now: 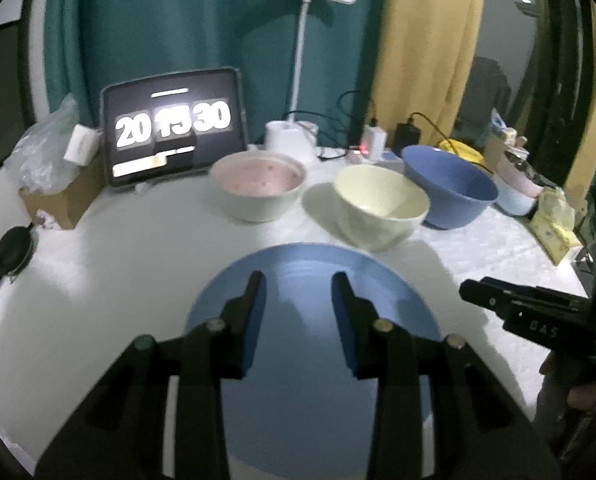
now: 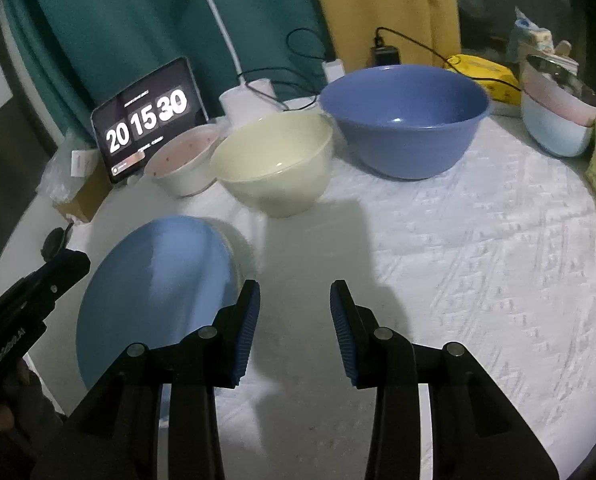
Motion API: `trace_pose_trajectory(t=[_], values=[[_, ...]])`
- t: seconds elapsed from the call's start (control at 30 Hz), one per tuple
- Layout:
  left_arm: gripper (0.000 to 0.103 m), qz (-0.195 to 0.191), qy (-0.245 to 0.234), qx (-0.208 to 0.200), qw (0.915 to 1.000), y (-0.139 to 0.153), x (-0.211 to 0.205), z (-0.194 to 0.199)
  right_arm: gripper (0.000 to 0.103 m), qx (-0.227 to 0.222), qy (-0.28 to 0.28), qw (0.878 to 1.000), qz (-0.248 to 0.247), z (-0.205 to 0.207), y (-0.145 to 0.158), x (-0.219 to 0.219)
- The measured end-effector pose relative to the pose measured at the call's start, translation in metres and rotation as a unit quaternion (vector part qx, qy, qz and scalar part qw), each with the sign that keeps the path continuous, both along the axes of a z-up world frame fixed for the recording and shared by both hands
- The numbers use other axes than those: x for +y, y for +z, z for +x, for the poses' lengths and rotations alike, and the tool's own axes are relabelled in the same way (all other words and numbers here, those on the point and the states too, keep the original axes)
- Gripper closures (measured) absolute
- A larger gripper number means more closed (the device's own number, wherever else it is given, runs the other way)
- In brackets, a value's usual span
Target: Organize plates and bowls
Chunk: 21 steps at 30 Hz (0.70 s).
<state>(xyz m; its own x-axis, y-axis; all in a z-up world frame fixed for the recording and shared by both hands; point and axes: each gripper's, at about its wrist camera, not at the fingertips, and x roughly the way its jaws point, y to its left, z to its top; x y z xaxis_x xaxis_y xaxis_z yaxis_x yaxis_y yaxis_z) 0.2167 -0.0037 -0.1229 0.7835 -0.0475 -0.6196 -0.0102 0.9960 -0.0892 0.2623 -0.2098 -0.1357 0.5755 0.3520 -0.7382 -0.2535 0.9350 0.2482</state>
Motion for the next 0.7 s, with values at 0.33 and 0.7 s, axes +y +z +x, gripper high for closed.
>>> trace_pose_trajectory(t=[0.33, 0.7], values=[[0.067, -0.008, -0.045, -0.002, 0.9989, 0.008, -0.046, 0.015, 0.065, -0.015, -0.019, 1.0, 0.006, 0.0, 0.007, -0.034], [0.066, -0.004, -0.078, -0.013, 0.9969, 0.018, -0.081, 0.033, 0.065, -0.034, -0.037, 0.999, 0.006, 0.009, 0.018, -0.065]])
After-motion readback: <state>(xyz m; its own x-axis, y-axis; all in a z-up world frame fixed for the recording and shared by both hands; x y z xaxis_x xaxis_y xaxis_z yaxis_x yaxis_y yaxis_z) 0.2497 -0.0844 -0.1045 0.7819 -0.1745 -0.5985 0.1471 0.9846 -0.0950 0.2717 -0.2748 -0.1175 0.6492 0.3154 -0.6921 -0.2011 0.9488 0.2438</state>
